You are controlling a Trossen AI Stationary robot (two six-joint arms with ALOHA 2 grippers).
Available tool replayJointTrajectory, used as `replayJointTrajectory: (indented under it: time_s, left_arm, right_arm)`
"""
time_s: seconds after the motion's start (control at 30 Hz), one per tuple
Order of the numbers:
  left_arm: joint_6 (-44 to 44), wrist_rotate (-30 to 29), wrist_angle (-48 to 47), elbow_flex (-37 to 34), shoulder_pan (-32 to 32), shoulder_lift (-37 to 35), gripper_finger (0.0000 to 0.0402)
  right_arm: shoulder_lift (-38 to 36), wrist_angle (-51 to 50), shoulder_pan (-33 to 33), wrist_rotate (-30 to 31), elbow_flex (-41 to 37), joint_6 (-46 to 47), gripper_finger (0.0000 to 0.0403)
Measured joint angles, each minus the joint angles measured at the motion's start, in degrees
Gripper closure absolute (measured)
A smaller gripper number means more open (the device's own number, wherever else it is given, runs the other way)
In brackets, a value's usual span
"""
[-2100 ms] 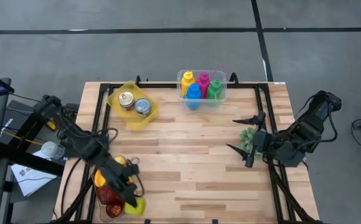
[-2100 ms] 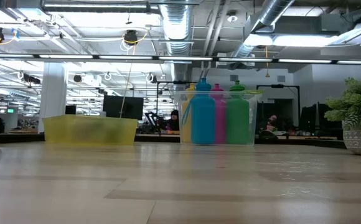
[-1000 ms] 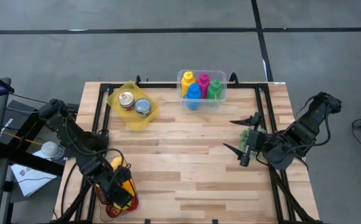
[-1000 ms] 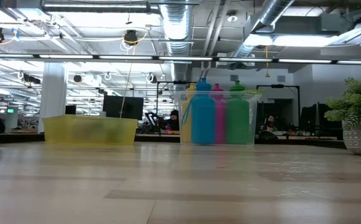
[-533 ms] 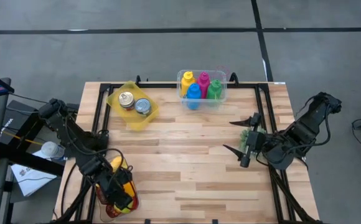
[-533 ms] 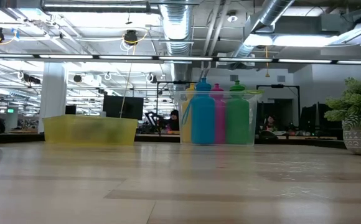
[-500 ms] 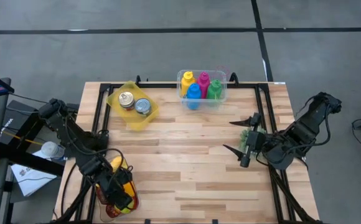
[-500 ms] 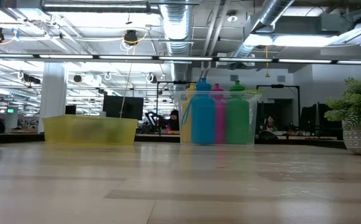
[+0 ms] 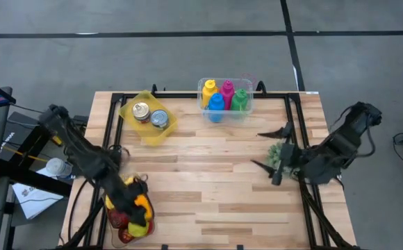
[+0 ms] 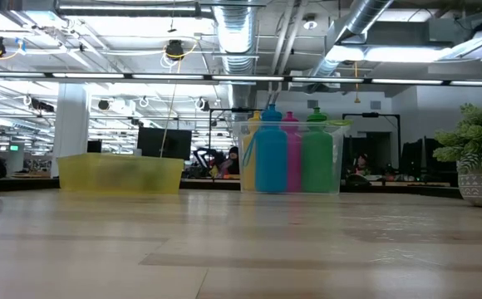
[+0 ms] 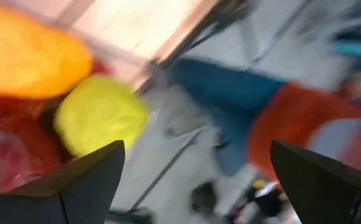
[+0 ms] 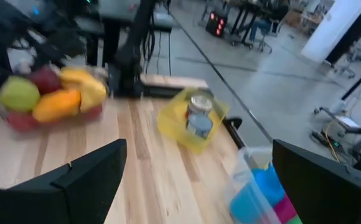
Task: Pick & Place Food Item
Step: Return to Home Position
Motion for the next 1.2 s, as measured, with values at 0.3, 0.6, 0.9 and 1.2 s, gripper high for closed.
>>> replayJointTrajectory:
  time_s: [0.3, 0.6, 0.9, 1.2]
  left_arm:
    - [8.63, -34.15, -0.20, 0.07, 4.44, -23.09, 0.0047]
    - [21.03, -43.46, -6.82, 0.09, 8.54, -34.29, 0.0175]
    - [21.68, -42.88, -20.96, 0.04, 9.09, -34.30, 0.0386]
    - [20.28, -45.05, -26.53, -0.01, 9.06, -37.28, 0.0372]
  right_arm:
    - [-4.88, 0.16, -0.04, 2.01, 8.90, -12.96, 0.0076]
    - [-18.25, -8.31, -0.13, 2.32, 8.33, -6.85, 0.0371]
    - [-32.31, -9.58, -0.13, 5.08, -2.16, 1.48, 0.0393]
    - [-44.84, -7.13, -0.08, 9.56, -13.95, 4.51, 0.0400]
